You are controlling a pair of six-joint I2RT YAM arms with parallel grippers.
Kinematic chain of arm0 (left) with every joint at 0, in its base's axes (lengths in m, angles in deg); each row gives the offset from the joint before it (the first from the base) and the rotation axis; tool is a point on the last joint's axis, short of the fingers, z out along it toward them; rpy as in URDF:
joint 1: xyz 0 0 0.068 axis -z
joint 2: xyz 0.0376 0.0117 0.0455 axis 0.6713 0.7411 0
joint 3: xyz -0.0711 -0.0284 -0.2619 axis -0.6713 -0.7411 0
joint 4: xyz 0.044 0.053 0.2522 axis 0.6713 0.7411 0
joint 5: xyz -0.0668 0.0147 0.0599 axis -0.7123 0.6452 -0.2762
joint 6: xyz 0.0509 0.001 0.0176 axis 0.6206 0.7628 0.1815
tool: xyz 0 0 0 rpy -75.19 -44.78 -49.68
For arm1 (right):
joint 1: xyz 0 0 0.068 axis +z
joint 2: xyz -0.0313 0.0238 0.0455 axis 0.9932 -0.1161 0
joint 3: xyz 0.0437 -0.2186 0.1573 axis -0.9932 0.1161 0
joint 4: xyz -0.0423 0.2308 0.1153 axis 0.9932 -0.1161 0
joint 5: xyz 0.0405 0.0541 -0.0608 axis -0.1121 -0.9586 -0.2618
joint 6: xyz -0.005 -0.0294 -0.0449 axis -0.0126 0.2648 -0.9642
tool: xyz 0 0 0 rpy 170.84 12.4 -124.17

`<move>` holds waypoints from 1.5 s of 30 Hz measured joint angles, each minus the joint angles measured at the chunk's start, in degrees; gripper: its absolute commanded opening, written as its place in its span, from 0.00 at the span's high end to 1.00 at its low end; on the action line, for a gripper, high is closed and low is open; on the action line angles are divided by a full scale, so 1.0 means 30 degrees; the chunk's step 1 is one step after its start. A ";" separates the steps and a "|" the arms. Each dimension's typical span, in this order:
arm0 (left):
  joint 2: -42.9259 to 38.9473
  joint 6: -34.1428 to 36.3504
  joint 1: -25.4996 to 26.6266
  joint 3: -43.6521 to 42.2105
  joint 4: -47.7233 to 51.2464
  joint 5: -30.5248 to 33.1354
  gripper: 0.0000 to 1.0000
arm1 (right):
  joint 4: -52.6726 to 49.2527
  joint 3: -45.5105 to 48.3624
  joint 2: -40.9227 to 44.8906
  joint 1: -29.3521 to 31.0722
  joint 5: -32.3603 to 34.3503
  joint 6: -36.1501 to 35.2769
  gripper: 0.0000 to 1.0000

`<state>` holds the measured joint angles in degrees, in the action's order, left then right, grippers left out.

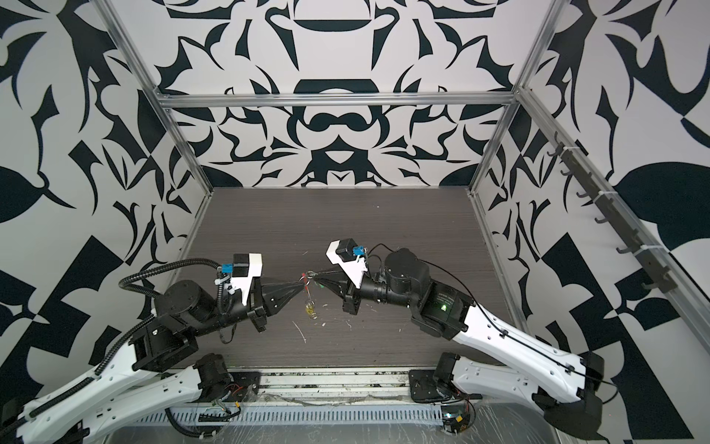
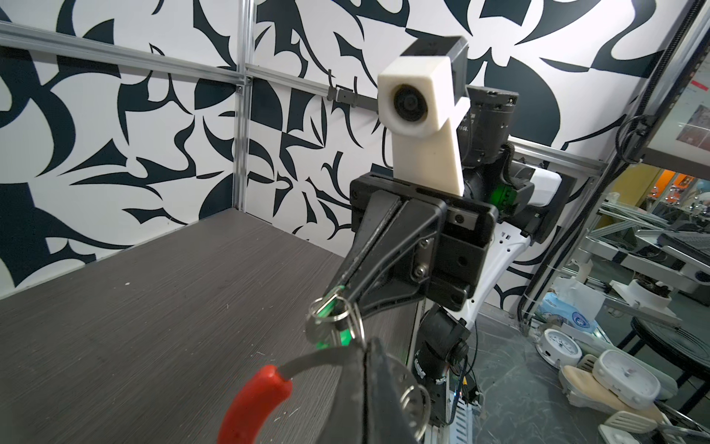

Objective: Remove the keys from the keyring

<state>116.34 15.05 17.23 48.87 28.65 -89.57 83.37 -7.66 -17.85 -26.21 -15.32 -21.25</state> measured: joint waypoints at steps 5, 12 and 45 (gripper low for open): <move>-0.0051 -0.0168 -0.0051 -0.0087 -0.0219 -0.0393 1.00 | 0.0007 0.0000 0.0000 0.0007 -0.0138 0.0000 1.00; -0.0051 -0.0262 -0.0066 -0.0095 -0.0357 -0.0772 1.00 | 0.0036 0.0000 -0.0015 0.0007 -0.0299 0.0007 1.00; -0.2193 0.0459 0.0015 -0.1785 -0.0787 0.1763 1.00 | 0.2091 0.1020 -0.0969 -0.0015 -0.0991 0.0699 1.00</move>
<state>109.76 16.43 17.27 43.52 26.29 -84.28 89.64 -4.60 -20.76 -26.25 -18.29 -19.15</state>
